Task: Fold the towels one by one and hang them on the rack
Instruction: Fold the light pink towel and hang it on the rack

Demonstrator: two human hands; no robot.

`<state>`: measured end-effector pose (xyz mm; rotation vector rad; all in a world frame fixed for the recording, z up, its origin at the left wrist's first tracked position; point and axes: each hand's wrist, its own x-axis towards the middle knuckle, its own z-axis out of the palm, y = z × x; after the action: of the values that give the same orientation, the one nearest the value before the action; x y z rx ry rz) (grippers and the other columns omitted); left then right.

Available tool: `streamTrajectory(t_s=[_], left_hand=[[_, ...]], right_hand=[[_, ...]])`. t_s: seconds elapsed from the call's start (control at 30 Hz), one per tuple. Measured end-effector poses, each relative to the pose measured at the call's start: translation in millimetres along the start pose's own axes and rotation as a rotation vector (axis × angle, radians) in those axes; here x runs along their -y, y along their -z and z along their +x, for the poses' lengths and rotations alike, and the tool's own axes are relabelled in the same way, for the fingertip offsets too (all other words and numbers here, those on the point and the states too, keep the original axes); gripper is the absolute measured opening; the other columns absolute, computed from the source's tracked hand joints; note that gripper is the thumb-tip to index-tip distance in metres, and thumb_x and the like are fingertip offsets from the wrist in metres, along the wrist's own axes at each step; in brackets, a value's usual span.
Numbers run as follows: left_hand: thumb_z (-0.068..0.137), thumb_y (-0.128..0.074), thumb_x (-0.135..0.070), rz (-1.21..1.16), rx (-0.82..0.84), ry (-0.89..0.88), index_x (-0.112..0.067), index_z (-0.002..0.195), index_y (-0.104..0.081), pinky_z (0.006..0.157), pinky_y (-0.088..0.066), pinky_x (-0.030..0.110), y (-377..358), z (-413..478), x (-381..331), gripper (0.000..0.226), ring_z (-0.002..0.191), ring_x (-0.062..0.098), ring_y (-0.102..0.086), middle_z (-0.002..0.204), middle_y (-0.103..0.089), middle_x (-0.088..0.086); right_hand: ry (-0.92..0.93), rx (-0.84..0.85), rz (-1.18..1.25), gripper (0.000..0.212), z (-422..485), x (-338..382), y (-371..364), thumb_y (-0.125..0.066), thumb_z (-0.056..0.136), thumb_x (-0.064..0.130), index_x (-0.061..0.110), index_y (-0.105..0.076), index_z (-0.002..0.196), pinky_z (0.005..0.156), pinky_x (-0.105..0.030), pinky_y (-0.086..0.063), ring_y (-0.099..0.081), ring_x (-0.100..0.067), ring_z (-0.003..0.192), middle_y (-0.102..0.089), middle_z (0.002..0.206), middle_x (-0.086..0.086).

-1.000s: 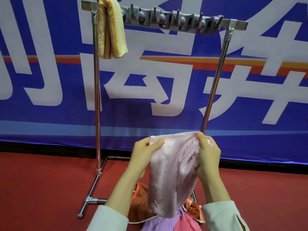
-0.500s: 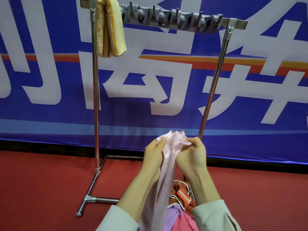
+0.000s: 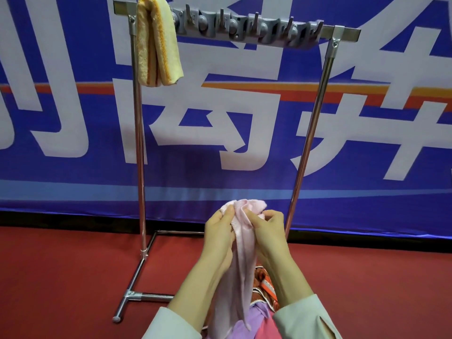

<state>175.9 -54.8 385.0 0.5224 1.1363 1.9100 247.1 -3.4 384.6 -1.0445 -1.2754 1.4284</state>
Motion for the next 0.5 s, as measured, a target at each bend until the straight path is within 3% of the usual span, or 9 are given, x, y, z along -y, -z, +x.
streamTrajectory(t_s=[0.07,0.13,0.2,0.3,0.37,0.4,0.5], left_hand=[[0.099,-0.049,-0.013,-0.008,0.013,-0.003,-0.002,0.107,-0.067,0.065,-0.055,0.022,-0.5,0.5,1.2,0.023,0.075,0.018,-0.066,0.091,-0.070,0.016],[0.099,-0.047,-0.011,0.001,0.018,-0.008,-0.001,0.107,-0.067,0.060,-0.052,0.019,-1.0,0.5,1.8,0.024,0.067,0.014,-0.062,0.084,-0.067,0.012],[0.099,-0.047,-0.008,0.007,0.039,-0.027,-0.003,0.101,-0.068,0.063,-0.054,0.017,-1.4,-1.3,0.1,0.022,0.073,0.014,-0.067,0.087,-0.072,0.009],[0.098,-0.050,-0.008,0.016,0.089,-0.053,-0.005,0.093,-0.071,0.073,-0.056,0.021,-0.6,-3.9,-3.7,0.022,0.087,0.016,-0.071,0.093,-0.075,0.008],[0.095,-0.055,-0.010,0.012,0.093,-0.047,-0.002,0.095,-0.072,0.086,-0.052,0.031,1.0,-3.8,-6.0,0.019,0.095,0.027,-0.067,0.100,-0.072,0.015],[0.094,-0.058,-0.012,0.001,0.079,-0.029,-0.002,0.092,-0.073,0.084,-0.050,0.033,1.9,-3.2,-6.8,0.018,0.092,0.029,-0.063,0.098,-0.070,0.019],[0.092,-0.060,-0.011,-0.021,0.038,0.016,-0.001,0.085,-0.073,0.064,-0.051,0.021,4.0,-2.0,-7.0,0.017,0.074,0.019,-0.061,0.084,-0.065,0.020]], right_hand=[[0.085,-0.097,-0.171,0.044,-4.9,6.0,-1.3,-0.077,0.079,0.025,0.015,-0.039,0.096,0.077,-0.029,-0.041,-0.047,-0.024,0.100,-0.041,0.107,-0.005],[0.227,-0.137,-0.303,0.046,-7.3,8.7,0.1,-0.075,0.080,0.020,0.018,-0.036,0.105,0.080,-0.026,-0.035,-0.042,-0.024,0.108,-0.042,0.111,-0.003],[0.357,-0.050,-0.341,0.044,-7.8,9.7,3.7,-0.070,0.083,0.014,0.028,-0.040,0.113,0.073,-0.020,-0.037,-0.047,-0.022,0.101,-0.051,0.102,-0.003],[0.496,0.166,-0.353,0.051,-8.9,11.7,13.0,-0.058,0.088,0.000,0.038,-0.054,0.122,0.069,-0.010,-0.043,-0.051,-0.004,0.075,-0.050,0.088,-0.002],[0.571,0.234,-0.405,0.048,-9.2,14.3,18.6,-0.057,0.089,-0.002,0.040,-0.063,0.111,0.073,-0.009,-0.044,-0.053,-0.005,0.076,-0.050,0.092,-0.003],[0.595,0.248,-0.408,0.046,-9.0,14.9,20.8,-0.058,0.089,-0.001,0.042,-0.066,0.103,0.075,-0.011,-0.044,-0.055,-0.007,0.079,-0.051,0.093,-0.005],[0.646,0.262,-0.426,0.039,-9.6,14.6,23.7,-0.064,0.086,0.001,0.040,-0.068,0.087,0.076,-0.010,-0.044,-0.056,-0.010,0.082,-0.054,0.093,-0.006]])
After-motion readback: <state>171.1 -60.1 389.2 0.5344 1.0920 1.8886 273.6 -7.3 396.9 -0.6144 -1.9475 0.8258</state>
